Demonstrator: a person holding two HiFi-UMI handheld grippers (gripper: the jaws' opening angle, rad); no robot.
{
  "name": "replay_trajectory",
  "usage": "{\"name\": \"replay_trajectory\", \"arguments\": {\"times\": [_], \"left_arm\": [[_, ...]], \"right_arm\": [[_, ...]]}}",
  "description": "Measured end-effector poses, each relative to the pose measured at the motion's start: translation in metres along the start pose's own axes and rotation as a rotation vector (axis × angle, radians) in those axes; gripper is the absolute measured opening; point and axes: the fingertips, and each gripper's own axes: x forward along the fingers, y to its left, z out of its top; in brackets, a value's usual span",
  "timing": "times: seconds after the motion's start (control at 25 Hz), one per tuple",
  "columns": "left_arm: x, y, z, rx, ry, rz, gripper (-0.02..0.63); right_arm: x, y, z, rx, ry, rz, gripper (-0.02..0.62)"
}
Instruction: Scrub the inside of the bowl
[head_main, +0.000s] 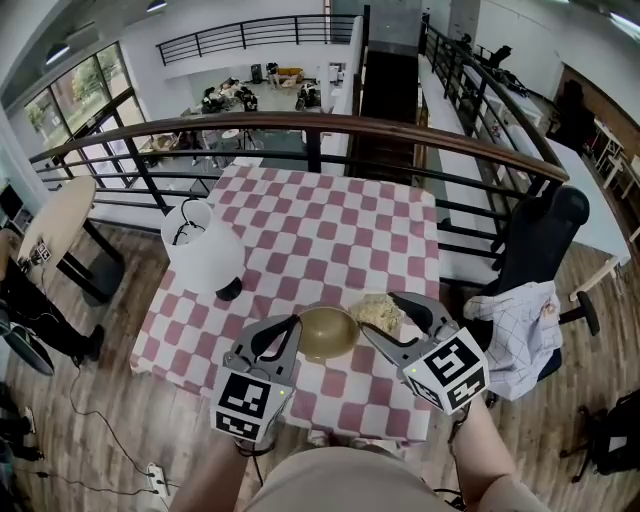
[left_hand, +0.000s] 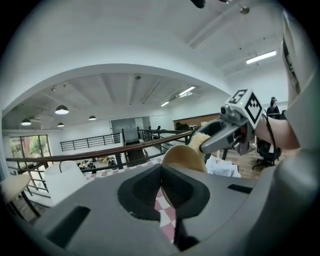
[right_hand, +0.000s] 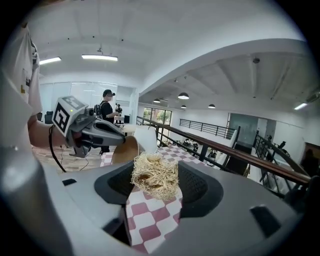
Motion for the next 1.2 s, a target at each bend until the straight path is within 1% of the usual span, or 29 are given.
{"name": "replay_trajectory", "arguments": {"times": [0.16, 0.36, 0.52, 0.6, 0.72, 0.8, 0.88, 0.96, 1.2], "left_arm": [[-0.005, 0.016, 0.007, -0.152, -0.077, 0.036, 0.015], [-0.007, 0.027, 0.021, -0.213, -0.152, 0.088, 0.015], [-0.008, 0.031, 0.035, -0.296, -0.235, 0.114, 0.015], [-0.007, 0.028, 0.045, -0.312, -0.263, 0.109, 0.015], [-0.004, 0.016, 0.054, -0.322, -0.283, 0.091, 0.015], [-0.004, 0.012, 0.056, -0.325, -0.288, 0.087, 0.015], [-0.004, 0.011, 0.054, -0.333, -0.281, 0.079, 0.015], [-0.004, 0.011, 0.051, -0.341, -0.269, 0.073, 0.015], [-0.008, 0.021, 0.039, -0.341, -0.232, 0.09, 0.015]], "right_arm": [[0.001, 0.013, -0.01, -0.06, 0.032, 0.012, 0.252], [0.008, 0.039, -0.015, -0.027, 0.022, 0.064, 0.252], [0.015, 0.058, -0.007, 0.02, -0.05, 0.055, 0.252], [0.022, 0.067, -0.002, 0.063, -0.092, 0.057, 0.252], [0.028, 0.08, 0.004, 0.167, -0.16, 0.066, 0.252], [0.029, 0.082, 0.006, 0.227, -0.204, 0.037, 0.252], [0.029, 0.078, 0.006, 0.261, -0.236, -0.002, 0.252], [0.028, 0.073, 0.004, 0.264, -0.242, -0.026, 0.252], [0.019, 0.055, -0.01, 0.243, -0.214, -0.079, 0.252]]}}
